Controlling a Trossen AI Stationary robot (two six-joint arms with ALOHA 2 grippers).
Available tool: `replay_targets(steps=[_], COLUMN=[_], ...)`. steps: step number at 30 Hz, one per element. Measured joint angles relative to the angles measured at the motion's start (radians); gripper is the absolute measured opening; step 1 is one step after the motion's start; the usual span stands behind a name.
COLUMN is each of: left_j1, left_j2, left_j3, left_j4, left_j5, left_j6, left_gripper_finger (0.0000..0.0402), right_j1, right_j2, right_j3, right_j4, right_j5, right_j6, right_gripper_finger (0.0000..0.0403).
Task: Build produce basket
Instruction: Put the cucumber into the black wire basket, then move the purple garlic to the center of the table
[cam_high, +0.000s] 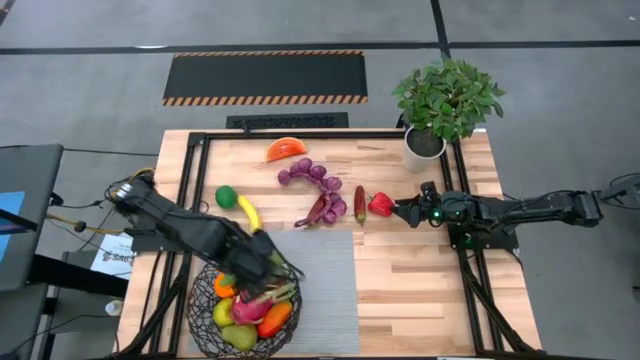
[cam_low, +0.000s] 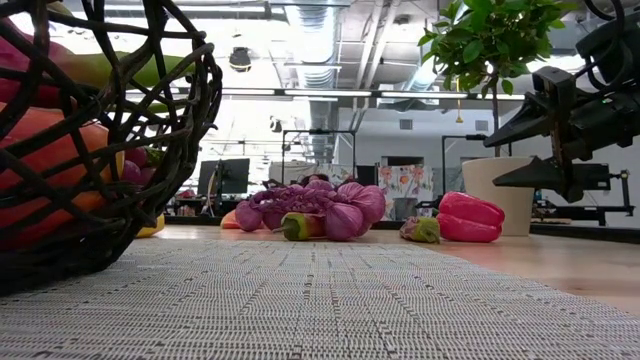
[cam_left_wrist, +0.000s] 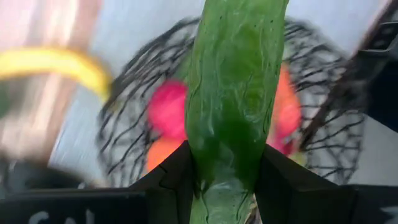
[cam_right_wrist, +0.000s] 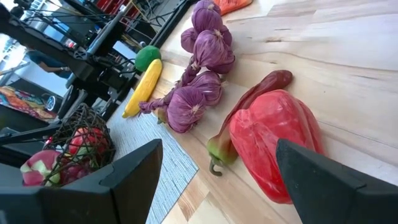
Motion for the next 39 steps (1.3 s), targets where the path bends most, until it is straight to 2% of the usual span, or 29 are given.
replay_targets(steps=[5, 9, 14, 18, 24, 30, 35, 39], left_j1=[-0.001, -0.001, -0.002, 0.001, 0.011, 0.026, 0.107, 0.236], left_j2=[-0.211, -0.340, -0.391, -0.391, -0.391, -0.391, -0.406, -0.427], left_j3=[-0.256, -0.466, -0.649, -0.731, -0.784, -0.784, -0.742, -0.677], left_j4=[0.083, 0.229, 0.409, 0.428, 0.449, 0.447, 0.493, 0.532], left_j5=[-0.036, -0.007, 0.085, 0.122, 0.183, 0.171, 0.139, 0.020], left_j6=[-0.067, -0.086, -0.049, -0.001, 0.003, -0.005, -0.007, 0.075], left_gripper_finger=[0.0106, 0.0106, 0.0106, 0.0121, 0.0208, 0.0289, 0.0302, 0.0297], right_j1=[0.000, 0.000, 0.000, 0.000, 0.000, 0.000, 0.000, 0.000], right_j2=[0.000, 0.000, 0.000, 0.000, 0.000, 0.000, 0.000, 0.000], right_j3=[0.000, 0.000, 0.000, 0.000, 0.000, 0.000, 0.000, 0.000], right_j4=[0.000, 0.000, 0.000, 0.000, 0.000, 0.000, 0.000, 0.000], right_j5=[0.000, 0.000, 0.000, 0.000, 0.000, 0.000, 0.000, 0.001], right_j6=[0.000, 0.007, 0.008, 0.008, 0.010, 0.010, 0.009, 0.007], right_gripper_finger=[0.0333, 0.0333, 0.0333, 0.0333, 0.0333, 0.0333, 0.0333, 0.0333])
